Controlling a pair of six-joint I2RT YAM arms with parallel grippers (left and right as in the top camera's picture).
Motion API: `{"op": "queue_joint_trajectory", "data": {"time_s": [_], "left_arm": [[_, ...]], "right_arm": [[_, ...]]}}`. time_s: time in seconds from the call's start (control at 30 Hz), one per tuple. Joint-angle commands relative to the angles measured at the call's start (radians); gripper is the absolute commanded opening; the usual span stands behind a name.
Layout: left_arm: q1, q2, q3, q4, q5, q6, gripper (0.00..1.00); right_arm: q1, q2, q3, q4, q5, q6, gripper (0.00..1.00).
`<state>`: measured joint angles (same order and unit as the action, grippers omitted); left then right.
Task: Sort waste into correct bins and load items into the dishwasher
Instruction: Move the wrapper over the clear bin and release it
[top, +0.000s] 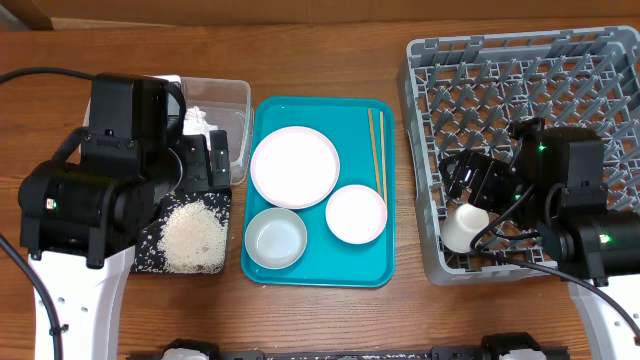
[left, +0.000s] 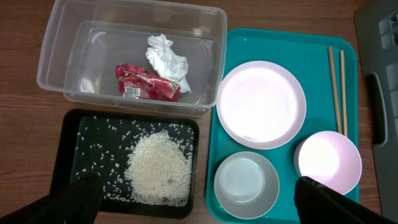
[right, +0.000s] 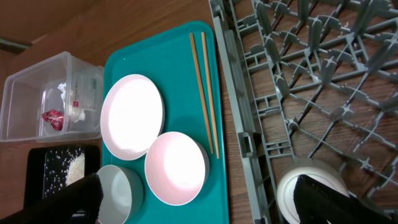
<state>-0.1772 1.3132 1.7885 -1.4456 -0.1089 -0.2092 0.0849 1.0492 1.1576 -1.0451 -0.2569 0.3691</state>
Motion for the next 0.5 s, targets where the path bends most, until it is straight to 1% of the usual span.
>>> {"op": "queue_joint_trajectory", "data": {"time_s": [0.0,0.47], "left_arm": [[-0.001,0.007,0.002,-0.001,-0.013,0.015,1.00],[-0.001,0.044,0.002,-0.001,-0.013,0.015,1.00]], "right_arm": [[0.000,-0.008,0.020,-0.003,0.009,-0.006,1.00],[0.000,-0.008,0.020,-0.008,0.009,-0.006,1.00]]}}
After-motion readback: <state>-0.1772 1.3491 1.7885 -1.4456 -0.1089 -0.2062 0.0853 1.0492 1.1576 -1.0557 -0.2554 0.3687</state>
